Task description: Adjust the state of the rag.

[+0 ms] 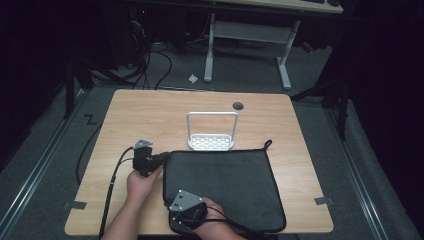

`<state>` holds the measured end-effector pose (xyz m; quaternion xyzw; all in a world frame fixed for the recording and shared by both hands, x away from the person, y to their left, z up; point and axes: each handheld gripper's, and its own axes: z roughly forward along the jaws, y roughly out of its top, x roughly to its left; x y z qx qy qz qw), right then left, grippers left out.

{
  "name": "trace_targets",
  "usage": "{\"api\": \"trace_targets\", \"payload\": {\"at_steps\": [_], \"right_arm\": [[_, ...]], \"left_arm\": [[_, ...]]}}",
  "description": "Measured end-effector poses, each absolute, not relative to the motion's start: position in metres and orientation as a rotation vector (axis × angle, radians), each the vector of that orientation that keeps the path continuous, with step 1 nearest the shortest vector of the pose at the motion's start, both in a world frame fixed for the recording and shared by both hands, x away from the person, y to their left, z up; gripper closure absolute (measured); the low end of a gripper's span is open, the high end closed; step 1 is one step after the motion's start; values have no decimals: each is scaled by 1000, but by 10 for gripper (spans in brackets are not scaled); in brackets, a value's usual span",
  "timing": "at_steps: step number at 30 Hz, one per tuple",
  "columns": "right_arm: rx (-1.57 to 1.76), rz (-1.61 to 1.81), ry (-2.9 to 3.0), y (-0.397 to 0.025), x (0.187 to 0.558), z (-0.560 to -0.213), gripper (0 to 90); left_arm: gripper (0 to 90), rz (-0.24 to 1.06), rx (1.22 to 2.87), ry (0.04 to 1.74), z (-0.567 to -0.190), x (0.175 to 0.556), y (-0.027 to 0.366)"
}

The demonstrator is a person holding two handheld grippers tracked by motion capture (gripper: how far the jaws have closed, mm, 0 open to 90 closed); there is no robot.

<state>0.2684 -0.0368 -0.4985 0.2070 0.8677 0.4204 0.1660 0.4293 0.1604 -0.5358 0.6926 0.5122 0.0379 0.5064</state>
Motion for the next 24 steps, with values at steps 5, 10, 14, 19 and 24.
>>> {"api": "trace_targets", "payload": {"at_steps": [5,10,14,19,24], "right_arm": [[556,1211,2487,-21,269,-495,820],[496,1253,2508,6,265,-491,819],[428,1292,2522,33,264,-485,818],[388,1329,2509,45,260,-475,818],[416,1325,2472,25,259,-470,818]], "left_arm": [[843,110,1638,1251,-533,424,174],[843,151,1625,1273,-523,415,204],[844,202,1595,1300,-510,403,237],[844,229,1566,1292,-495,395,250],[843,222,1561,1260,-491,398,227]]}}
